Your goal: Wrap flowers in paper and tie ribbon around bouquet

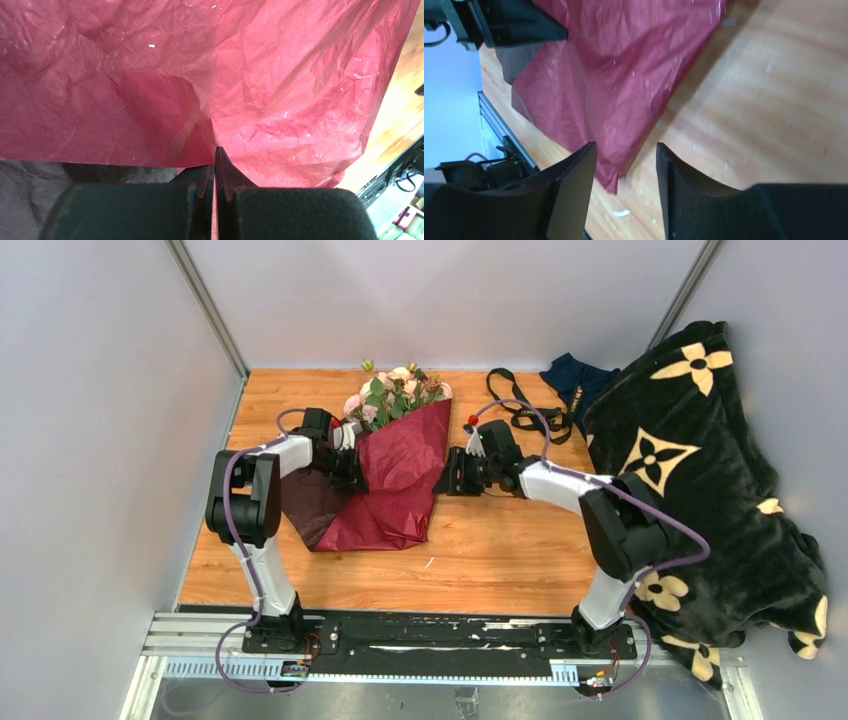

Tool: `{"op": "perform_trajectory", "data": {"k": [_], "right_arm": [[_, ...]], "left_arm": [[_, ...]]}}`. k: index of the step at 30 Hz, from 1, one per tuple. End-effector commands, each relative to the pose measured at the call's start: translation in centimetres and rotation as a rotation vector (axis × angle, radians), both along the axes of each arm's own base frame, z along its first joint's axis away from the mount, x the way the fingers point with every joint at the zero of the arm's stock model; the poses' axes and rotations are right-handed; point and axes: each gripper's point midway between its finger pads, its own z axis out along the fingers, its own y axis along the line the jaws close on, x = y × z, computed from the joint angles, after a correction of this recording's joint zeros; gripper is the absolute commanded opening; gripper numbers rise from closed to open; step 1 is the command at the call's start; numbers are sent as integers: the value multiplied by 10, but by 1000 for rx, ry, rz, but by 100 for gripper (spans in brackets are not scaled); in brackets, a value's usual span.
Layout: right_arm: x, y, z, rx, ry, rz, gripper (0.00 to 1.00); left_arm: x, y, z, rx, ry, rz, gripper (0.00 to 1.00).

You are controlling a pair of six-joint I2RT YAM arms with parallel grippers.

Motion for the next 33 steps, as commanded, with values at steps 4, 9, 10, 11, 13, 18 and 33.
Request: {"op": "perform_trajectory", "data": {"k": [4,9,10,11,13,18,33], "right_arm": [[21,31,20,11,-141,77,21],[-1,57,-2,24,-55,191,0],[-1,55,-12,17,-23,179,0],[-3,55,-25,18,26,167,0],[-3,57,-40,12,75,164,0],[-3,55,-66,-37,144,146,0],[-5,56,-65,-10,178,152,0]], "left_arm": [[3,10,0,50,-29,10,0],[6,12,8,77,-45,-18,8],[8,13,11,84,-54,-19,11],[11,15,17,95,-69,-26,17],[16,21,29,131,-104,-20,30],[30,33,96,235,-320,-26,57],[-121,-122,95,416,-968,-1436,86]]}}
